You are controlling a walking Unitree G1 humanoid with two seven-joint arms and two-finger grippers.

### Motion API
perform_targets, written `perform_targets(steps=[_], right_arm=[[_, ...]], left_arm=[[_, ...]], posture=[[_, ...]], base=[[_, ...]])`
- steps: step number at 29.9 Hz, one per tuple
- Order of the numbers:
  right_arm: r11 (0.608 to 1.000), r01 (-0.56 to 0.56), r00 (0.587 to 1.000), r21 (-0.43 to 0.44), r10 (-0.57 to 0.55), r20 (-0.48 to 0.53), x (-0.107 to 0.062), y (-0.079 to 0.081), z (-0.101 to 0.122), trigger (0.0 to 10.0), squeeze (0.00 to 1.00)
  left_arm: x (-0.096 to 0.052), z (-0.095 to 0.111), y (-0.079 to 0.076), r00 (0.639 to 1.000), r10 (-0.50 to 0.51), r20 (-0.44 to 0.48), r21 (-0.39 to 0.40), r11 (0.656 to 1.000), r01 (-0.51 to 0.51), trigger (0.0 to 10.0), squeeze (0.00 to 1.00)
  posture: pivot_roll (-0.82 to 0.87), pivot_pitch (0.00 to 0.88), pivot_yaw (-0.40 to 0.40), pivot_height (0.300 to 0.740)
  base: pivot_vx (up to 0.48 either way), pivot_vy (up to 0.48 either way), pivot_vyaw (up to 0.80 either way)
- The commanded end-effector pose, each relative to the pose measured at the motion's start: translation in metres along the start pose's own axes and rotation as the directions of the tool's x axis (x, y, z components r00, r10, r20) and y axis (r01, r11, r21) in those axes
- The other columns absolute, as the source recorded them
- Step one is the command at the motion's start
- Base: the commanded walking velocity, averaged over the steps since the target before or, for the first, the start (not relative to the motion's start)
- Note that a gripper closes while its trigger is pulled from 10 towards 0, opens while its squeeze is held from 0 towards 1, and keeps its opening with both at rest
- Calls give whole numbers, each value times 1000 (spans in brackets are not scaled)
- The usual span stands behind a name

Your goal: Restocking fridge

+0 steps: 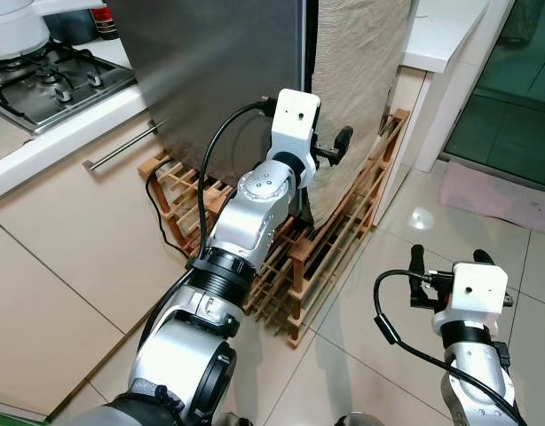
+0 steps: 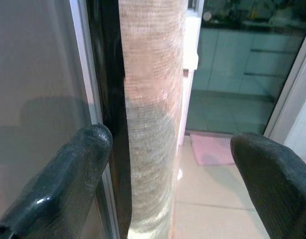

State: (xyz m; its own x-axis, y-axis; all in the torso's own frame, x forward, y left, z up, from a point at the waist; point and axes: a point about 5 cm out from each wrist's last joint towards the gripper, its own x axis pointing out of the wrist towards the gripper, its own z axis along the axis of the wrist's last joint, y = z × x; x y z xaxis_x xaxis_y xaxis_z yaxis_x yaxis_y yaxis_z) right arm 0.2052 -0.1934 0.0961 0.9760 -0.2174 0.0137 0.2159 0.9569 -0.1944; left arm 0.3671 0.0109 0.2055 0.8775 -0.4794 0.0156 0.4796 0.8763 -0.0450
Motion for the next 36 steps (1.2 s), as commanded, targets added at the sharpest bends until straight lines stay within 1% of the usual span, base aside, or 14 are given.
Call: perform_targets(steps=[1,7,13,14,15,18,21,22,23,24,26,32,33,36], right_arm=[[1000,9,1000,-2,-9,-3,-2,0,1,10000,0],[1000,10,1000,-1,-10,-2,-1,0,2,10000,0],[1000,10,1000,1,-10,-3,-1,1,2,10000,0],[1000,11,1000,1,-11,-2,0,2,2,10000,0],[1000,11,1000,1,-11,-2,0,2,3,10000,0],[1000,12,1000,1,-12,0,1,2,3,10000,0],[1000,15,1000,2,-15,2,2,1,3,10000,0],[1000,15,1000,2,-15,2,2,1,3,10000,0],[1000,24,1000,11,-24,12,3,1,5,10000,0],[1000,24,1000,11,-24,12,3,1,5,10000,0],[999,30,1000,19,-30,9,3,2,4,10000,0],[999,28,1000,30,-28,-6,-1,6,1,10000,0],[999,30,1000,32,-30,-9,-2,7,0,10000,0],[999,32,999,34,-31,-13,-2,8,0,10000,0]], left_arm=[[9,11,-31,997,-73,18,-43,996,74,10000,0],[13,12,-49,990,-138,14,-55,989,139,10000,0],[15,24,-74,966,-251,52,-104,961,256,10000,0],[14,29,-81,952,-295,76,-117,946,302,10000,0],[11,36,-91,925,-362,114,-130,918,375,10000,0],[2,47,-108,852,-491,183,-128,847,515,10000,0],[-3,47,-118,796,-581,170,-98,794,600,10000,0],[-3,47,-118,796,-581,170,-98,794,600,10000,0],[-9,48,-126,735,-659,158,-101,730,676,10000,0],[-9,48,-126,735,-659,158,-101,730,676,10000,0],[-12,54,-130,700,-692,175,-106,694,712,10000,0],[-15,60,-136,665,-723,190,-111,657,746,10000,0],[-16,62,-138,650,-735,195,-110,642,759,10000,0],[-18,62,-140,642,-741,196,-108,634,766,10000,0]], posture=[[-218,73,107,740],[-217,78,111,740],[-217,82,114,740],[-218,81,114,740],[-219,80,114,740],[-218,81,114,740],[-218,81,113,740],[-218,81,113,740],[-218,81,121,740],[-218,81,121,740],[-218,80,127,740],[-224,80,133,740],[-226,80,134,740],[-228,78,134,740]], base=[[0,0,0],[0,0,0],[0,0,0],[0,0,0],[0,0,0],[0,0,0],[0,0,0],[0,0,0],[0,0,0],[0,0,0],[0,0,0],[0,0,0],[0,0,0],[0,0,0]])
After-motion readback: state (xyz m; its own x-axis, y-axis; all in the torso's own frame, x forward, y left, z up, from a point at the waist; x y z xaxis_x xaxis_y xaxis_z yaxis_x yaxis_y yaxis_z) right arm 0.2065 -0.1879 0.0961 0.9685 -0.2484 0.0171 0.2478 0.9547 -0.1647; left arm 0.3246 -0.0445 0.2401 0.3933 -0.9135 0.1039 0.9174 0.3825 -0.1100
